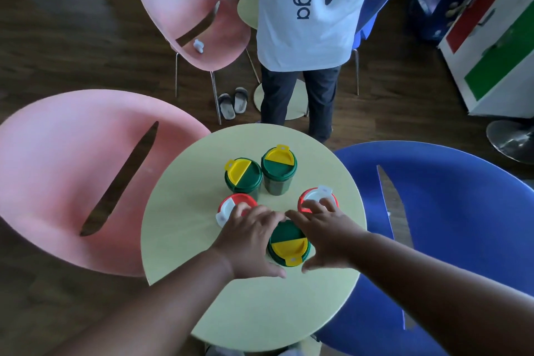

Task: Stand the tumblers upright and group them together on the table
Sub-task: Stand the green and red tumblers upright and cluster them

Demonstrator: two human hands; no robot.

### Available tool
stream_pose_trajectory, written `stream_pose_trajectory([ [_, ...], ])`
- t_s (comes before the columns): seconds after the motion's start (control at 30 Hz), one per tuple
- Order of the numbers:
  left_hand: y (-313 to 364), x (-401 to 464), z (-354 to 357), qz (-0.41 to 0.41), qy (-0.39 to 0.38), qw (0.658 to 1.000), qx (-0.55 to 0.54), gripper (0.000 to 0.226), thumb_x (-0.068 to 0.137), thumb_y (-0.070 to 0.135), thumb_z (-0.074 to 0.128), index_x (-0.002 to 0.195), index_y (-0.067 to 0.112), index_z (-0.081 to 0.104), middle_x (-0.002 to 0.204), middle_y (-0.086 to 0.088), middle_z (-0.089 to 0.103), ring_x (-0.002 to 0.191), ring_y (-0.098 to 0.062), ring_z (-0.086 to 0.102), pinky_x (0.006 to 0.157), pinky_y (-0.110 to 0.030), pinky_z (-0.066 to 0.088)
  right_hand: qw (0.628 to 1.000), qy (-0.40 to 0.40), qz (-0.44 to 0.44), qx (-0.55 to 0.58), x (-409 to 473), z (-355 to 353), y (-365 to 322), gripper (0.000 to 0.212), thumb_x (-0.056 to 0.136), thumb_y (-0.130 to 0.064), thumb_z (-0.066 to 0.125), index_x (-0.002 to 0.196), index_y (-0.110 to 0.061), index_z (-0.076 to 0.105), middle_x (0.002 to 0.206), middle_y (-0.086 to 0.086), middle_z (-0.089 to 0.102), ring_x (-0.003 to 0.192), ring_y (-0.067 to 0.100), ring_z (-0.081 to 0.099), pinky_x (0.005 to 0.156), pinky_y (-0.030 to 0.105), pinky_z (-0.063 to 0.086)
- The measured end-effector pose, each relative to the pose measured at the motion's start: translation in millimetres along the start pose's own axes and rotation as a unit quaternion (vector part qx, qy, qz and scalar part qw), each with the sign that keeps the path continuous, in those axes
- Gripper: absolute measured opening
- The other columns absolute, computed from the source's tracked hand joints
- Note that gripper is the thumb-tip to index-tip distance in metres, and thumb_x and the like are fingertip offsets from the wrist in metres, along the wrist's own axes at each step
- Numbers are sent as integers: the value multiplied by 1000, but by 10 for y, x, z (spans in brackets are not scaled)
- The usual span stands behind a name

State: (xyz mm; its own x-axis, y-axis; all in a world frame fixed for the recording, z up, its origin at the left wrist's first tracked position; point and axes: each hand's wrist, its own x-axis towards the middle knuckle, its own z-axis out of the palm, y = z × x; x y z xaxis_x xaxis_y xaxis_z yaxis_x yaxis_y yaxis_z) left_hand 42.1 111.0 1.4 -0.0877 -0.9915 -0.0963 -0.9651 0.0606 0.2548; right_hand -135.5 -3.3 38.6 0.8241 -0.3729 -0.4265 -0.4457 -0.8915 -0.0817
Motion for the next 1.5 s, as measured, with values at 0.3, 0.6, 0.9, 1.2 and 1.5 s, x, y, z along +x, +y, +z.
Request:
stream_pose_trajectory([
  [0.3,-125,57,-6,-15,38,999,-32,70,54,70,67,107,33,39,101,19,56,101,-9,54,97,-36,27,998,37,43,39,123,48,-21,102,70,-68,75,152,-32,28,153,8,40,145,33,22,118,47,18],
  [0.6,-317,44,-88,13,14,999,-42,77,54,75,68,114,32,47,102,18,52,108,-9,51,103,-39,32,996,35,54,54,172,50,-90,99,74,-66,72,154,-31,27,154,5,45,149,28,20,119,50,15],
  [0.9,-702,-266,-4,-104,101,979,-146,91,59,62,75,136,21,48,137,2,50,124,-20,49,99,-39,47,997,22,46,50,168,88,-187,113,72,-72,71,160,-26,15,161,-1,37,154,25,12,121,53,4],
  [1.2,-666,-179,57,-136,109,968,-183,91,60,44,87,137,28,40,127,9,52,118,-16,51,88,-31,51,998,20,39,50,235,84,-235,99,73,-60,74,155,-28,28,153,-5,44,147,23,24,119,54,10],
  [1.5,-623,-181,78,-124,109,974,-158,88,63,49,82,139,27,40,129,9,50,120,-14,49,84,-29,52,998,16,33,51,196,71,-147,101,76,-60,73,158,-31,22,159,-10,37,149,23,18,119,56,6],
])
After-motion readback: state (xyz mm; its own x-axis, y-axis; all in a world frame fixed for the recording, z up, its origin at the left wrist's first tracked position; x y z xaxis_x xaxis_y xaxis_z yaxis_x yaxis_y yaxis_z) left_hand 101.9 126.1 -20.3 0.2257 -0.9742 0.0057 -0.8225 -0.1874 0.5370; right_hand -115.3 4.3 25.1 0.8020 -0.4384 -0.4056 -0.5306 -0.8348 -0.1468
